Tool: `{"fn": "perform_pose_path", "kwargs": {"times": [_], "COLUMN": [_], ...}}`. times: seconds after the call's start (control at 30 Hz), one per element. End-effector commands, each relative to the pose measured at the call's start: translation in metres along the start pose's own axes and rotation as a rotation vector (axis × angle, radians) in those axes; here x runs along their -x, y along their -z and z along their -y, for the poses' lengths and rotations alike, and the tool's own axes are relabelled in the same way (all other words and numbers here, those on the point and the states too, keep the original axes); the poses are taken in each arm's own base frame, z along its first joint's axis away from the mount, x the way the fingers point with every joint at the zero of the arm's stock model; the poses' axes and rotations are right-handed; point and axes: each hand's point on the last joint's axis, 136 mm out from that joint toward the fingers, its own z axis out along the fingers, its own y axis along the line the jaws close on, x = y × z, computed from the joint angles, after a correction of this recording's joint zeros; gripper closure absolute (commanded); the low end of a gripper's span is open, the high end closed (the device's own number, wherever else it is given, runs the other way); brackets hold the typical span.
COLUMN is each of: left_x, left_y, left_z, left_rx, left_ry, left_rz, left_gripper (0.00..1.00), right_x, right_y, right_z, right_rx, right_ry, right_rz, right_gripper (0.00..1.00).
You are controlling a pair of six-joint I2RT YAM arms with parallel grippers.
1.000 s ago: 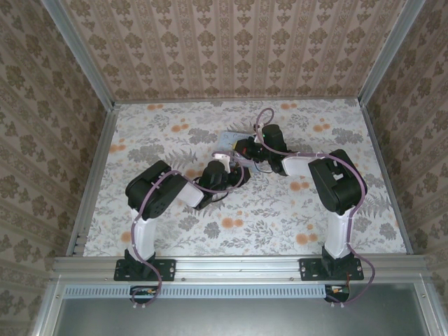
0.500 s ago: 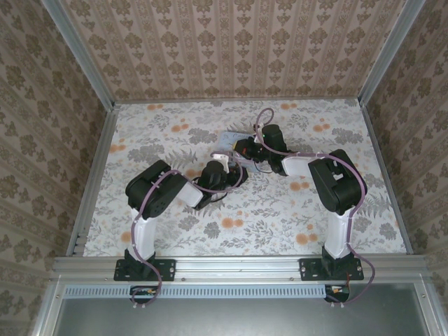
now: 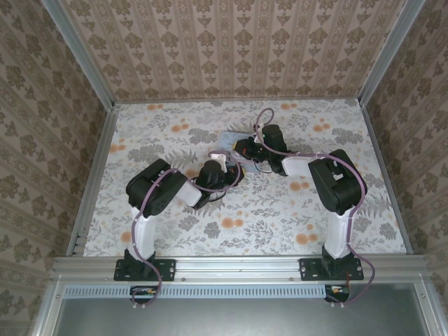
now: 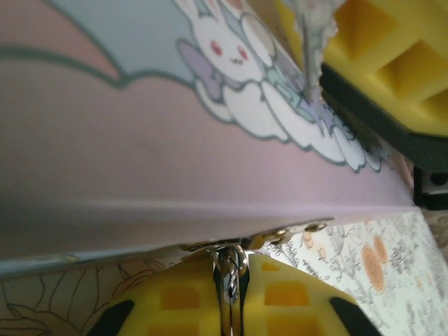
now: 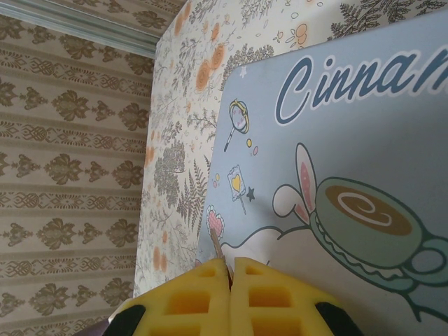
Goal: Unlock the padlock with the key
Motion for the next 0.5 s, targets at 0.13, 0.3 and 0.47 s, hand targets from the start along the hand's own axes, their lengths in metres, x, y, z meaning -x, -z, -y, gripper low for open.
{"fn": "perform_pose_path", "kwargs": {"times": [0.13,0.3,0.47], "left_x": [0.005,0.008,0.012], "left_y": [0.008,0.018,0.031], "left_z": [0.006,0.013,0.011], "left_rx": [-0.066,-0.065,-0.029], "left_ry": [0.061,0.075,0.086], "left_rz": [0.013,0.006,-0.009], "left_gripper": [1.0,1.0,1.0], "right_x": [-0.011,-0.015,-0.043], "right_y": [0.023,0.057,0.089], "right_z": [-0.004,-0.03,-0.034], "right_rx": [-0.034,0.006,0.046], "right_ry": [-0.008,0.039,0.041], "right_rz": [-0.027,-0.002,-0.004], "right_gripper": [1.0,1.0,1.0]}}
